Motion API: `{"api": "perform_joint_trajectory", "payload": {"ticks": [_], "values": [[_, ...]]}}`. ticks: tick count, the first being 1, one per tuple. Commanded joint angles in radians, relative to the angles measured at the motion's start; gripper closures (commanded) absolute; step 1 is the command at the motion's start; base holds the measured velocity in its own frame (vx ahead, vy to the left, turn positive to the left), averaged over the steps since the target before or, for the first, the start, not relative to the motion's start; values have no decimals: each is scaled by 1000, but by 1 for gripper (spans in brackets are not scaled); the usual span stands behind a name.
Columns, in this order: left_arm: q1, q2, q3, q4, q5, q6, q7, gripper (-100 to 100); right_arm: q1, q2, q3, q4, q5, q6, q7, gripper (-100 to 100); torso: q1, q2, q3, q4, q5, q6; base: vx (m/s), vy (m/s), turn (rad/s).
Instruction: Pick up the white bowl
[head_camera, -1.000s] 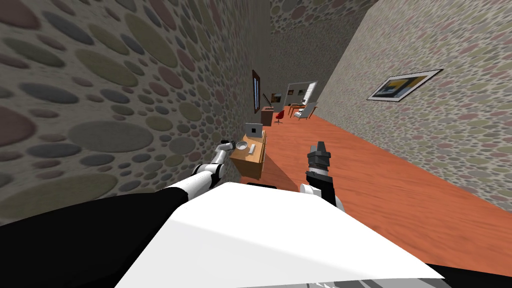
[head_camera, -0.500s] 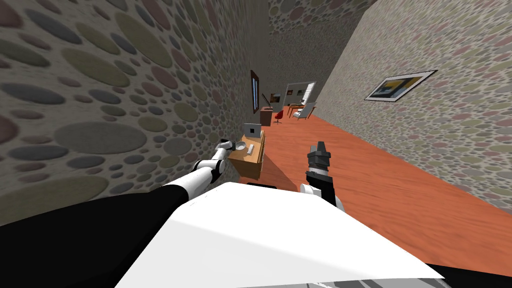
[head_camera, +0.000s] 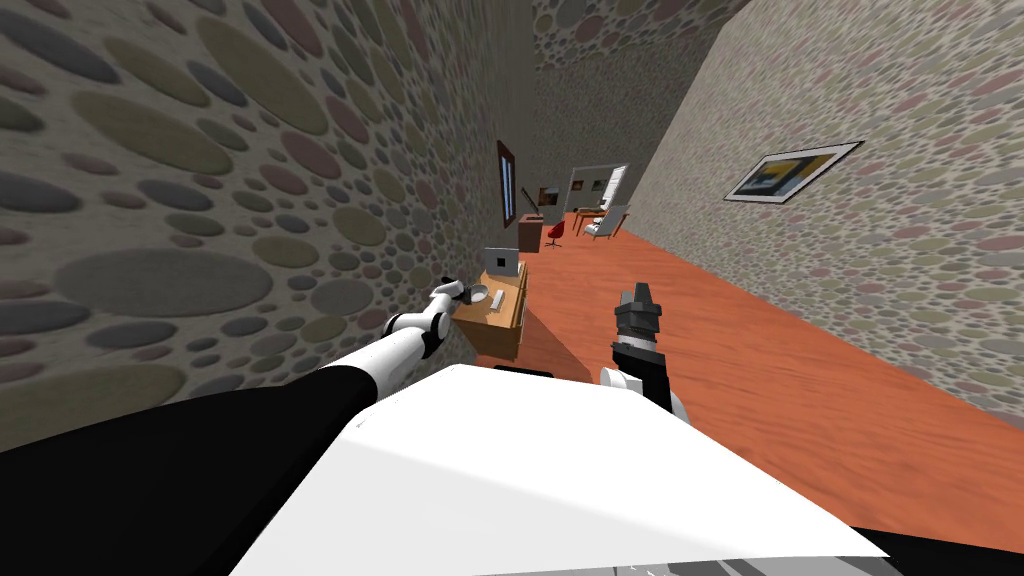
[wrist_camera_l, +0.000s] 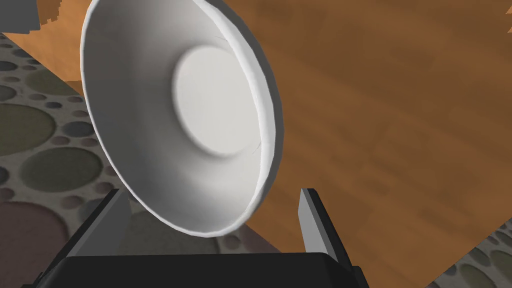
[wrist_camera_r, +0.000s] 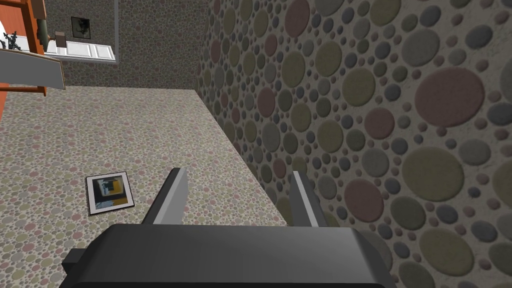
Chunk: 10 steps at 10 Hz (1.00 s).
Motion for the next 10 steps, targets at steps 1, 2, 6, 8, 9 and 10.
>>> {"api": "perform_joint_trajectory", "payload": {"ticks": [1, 2, 6, 8, 9, 10], "values": [[-20, 7, 7, 49, 2, 25, -9, -100, 0, 0, 0, 0, 0, 0, 0, 0, 0, 0, 0, 0, 0, 0, 28, -33, -37], [-27, 10, 10, 72, 2, 37, -13, -100, 0, 0, 0, 0, 0, 0, 0, 0, 0, 0, 0, 0, 0, 0, 35, -37, -28], [-34, 13, 12, 94, 4, 37, -18, 0, 0, 0, 0, 0, 0, 0, 0, 0, 2, 1, 1, 0, 0, 0, 14, -11, -4], [-11, -10, 8, 101, -1, -3, -10, -100, 0, 0, 0, 0, 0, 0, 0, 0, 3, -1, 0, 0, 1, 0, 66, 32, -25], [-6, -16, 7, 103, -2, -13, -8, -100, 0, 0, 0, 0, 0, 0, 0, 0, 5, -3, -1, -1, 1, 0, 59, 48, -19], [-4, -12, 8, 94, 0, 0, -9, -100, 0, 0, 0, 0, 0, 0, 0, 0, 5, -2, -1, -1, 1, 0, 20, 19, -5]]}}
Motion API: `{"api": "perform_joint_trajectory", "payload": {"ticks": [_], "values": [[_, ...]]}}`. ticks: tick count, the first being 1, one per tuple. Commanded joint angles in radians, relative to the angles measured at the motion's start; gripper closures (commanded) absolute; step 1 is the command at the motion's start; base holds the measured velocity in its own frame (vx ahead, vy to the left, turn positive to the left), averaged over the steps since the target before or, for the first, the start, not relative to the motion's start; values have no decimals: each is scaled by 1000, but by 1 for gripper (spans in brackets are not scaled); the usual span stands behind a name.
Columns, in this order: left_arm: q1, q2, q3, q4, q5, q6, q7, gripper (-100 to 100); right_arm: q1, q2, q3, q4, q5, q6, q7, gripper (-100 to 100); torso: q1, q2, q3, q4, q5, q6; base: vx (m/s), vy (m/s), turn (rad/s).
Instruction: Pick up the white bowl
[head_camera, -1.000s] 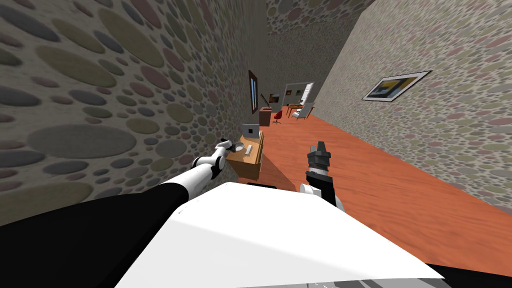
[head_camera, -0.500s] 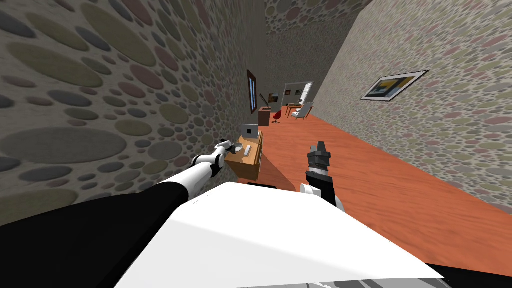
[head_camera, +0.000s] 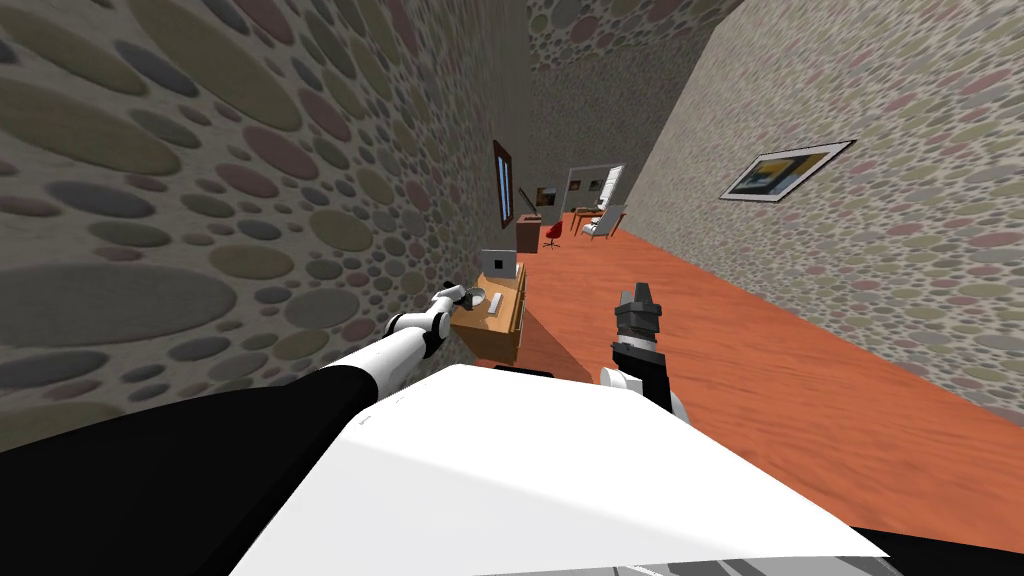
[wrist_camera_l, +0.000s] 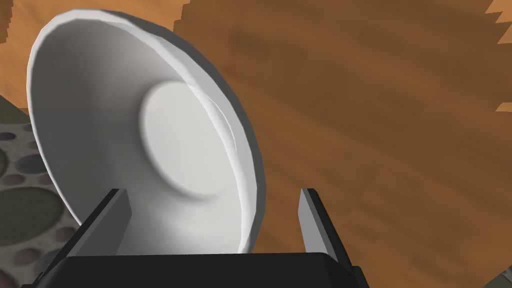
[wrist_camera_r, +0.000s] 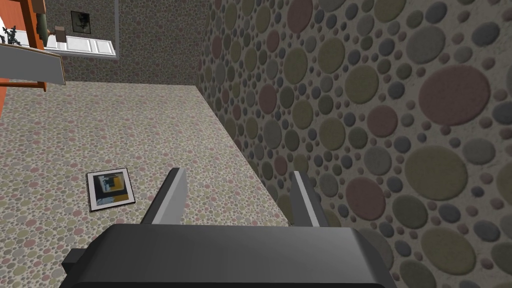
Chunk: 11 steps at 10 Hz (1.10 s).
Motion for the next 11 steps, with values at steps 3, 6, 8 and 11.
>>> {"api": "perform_joint_trajectory", "payload": {"ticks": [3, 6, 8, 11], "values": [[1, 0, 0, 1, 0, 2, 0, 100, 0, 0, 0, 0, 0, 0, 0, 0, -2, 1, 1, 1, -1, 0, 0, 0, 0], [1, 0, -1, 0, 0, 1, -1, 0, 0, 0, 0, 0, 0, 0, 0, 0, -2, 3, 2, 1, -1, 0, 0, 0, 0], [-24, 19, 3, 0, 3, 32, -6, 100, 0, 0, 0, 0, 0, 0, 0, 0, -4, 7, 5, 3, -2, -1, -68, -35, 34], [-21, 17, 2, -3, 2, 34, -4, 0, 0, 0, 0, 0, 0, 0, 0, 0, -4, 7, 5, 3, -2, 0, -20, -14, 2]]}}
